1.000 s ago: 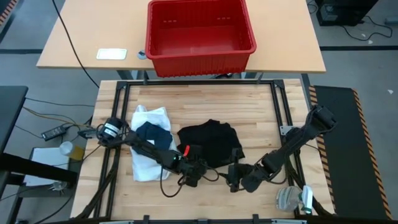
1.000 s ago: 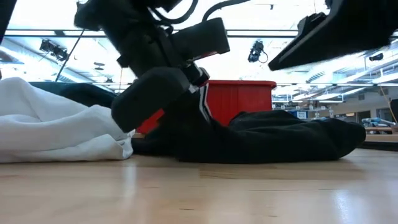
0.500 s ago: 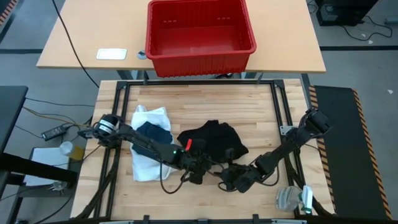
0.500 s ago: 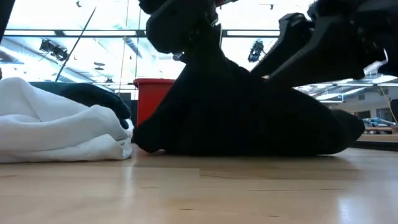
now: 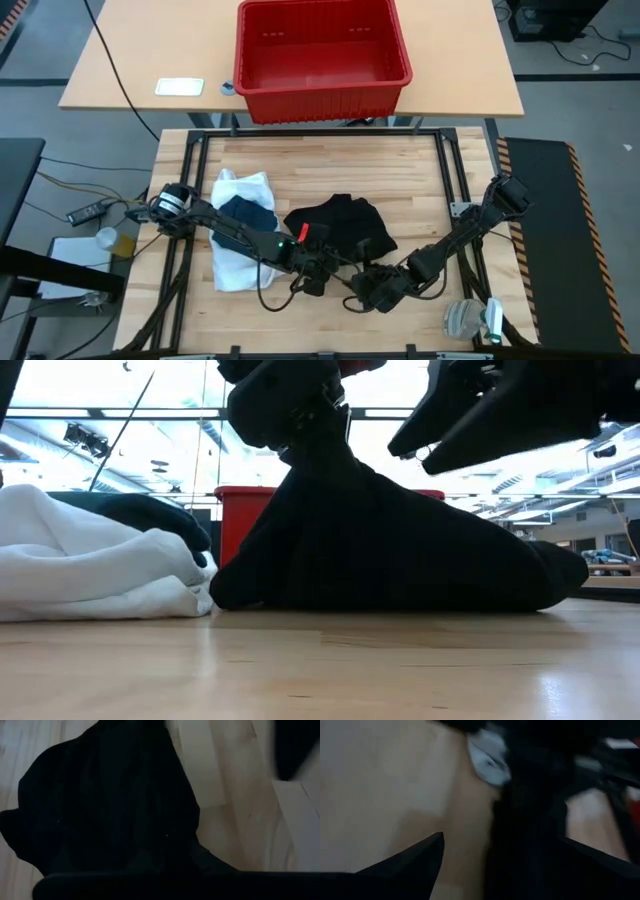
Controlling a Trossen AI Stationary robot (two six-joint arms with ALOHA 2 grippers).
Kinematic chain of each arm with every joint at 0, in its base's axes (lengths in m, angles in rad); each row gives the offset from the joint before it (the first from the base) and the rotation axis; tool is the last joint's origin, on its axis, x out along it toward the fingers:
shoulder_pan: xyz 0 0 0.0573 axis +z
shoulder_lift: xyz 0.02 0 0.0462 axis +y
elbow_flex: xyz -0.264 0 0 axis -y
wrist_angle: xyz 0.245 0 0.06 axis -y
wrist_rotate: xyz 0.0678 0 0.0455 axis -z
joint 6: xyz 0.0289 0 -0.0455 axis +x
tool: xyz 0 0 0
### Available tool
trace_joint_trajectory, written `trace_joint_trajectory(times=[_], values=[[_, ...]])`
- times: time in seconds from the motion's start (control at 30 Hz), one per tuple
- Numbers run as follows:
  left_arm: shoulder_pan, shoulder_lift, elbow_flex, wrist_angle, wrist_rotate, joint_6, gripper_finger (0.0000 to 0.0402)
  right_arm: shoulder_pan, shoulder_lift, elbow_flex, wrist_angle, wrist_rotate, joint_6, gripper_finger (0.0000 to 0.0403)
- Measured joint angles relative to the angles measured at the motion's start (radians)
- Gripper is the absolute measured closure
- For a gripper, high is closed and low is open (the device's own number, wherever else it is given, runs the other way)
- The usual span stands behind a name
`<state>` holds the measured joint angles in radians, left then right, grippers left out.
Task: Fold laundry
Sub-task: Stack the folded black shirt on top of the folded dark blue underwear
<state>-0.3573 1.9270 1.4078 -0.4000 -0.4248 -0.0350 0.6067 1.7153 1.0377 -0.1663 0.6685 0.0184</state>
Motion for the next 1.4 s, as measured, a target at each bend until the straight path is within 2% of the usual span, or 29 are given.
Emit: trace_joint_trajectory(times=[0.1, 0.17, 0.4, 0.6, 0.7, 0.77, 0.83, 0.97, 1.07, 1.13, 1.27, 1.4], values=[[-0.002, 0.0, 0.0, 0.0, 0.0, -0.016, 0.0377, 0.0, 0.0, 0.016, -0.142, 0.072, 0.036, 0.0038], [-0.006, 0.0, 0.0, 0.003, 0.0, -0.016, 0.0377, -0.001, 0.0, 0.012, -0.174, 0.084, 0.079, 0.0031], [-0.035, -0.016, -0.001, 0.064, -0.004, -0.004, 0.0377, -0.005, 0.057, -0.013, -0.161, 0.091, 0.129, 0.0004], [-0.044, -0.032, -0.001, 0.138, 0.02, 0.028, 0.0376, -0.006, 0.156, -0.013, -0.114, 0.237, 0.05, 0.0015], [-0.045, -0.032, -0.001, 0.164, 0.065, 0.045, 0.0376, -0.024, 0.197, -0.013, -0.057, 0.251, 0.007, 0.0027], [-0.045, -0.03, -0.001, 0.149, 0.071, 0.044, 0.0376, -0.037, 0.216, -0.013, -0.019, 0.228, 0.0, 0.0049], [-0.045, -0.03, -0.001, 0.139, 0.076, 0.032, 0.0376, -0.047, 0.23, -0.013, 0.011, 0.204, -0.005, 0.0087], [-0.053, -0.03, -0.001, 0.135, 0.103, 0.031, 0.0362, -0.068, 0.228, -0.013, 0.016, 0.157, 0.003, 0.0206], [-0.065, -0.03, -0.002, 0.127, 0.11, 0.029, 0.0312, -0.078, 0.222, -0.013, 0.025, 0.092, -0.011, 0.03], [-0.074, -0.03, -0.002, 0.12, 0.118, 0.014, 0.0268, -0.078, 0.222, -0.011, 0.025, 0.083, -0.027, 0.0347], [-0.118, -0.064, -0.002, 0.07, 0.085, -0.022, 0.02, -0.071, 0.217, -0.012, -0.024, 0.111, -0.046, 0.0351], [-0.194, -0.13, -0.053, 0.044, -0.101, -0.015, 0.0185, -0.047, 0.192, -0.013, -0.074, 0.206, -0.042, 0.0349]])
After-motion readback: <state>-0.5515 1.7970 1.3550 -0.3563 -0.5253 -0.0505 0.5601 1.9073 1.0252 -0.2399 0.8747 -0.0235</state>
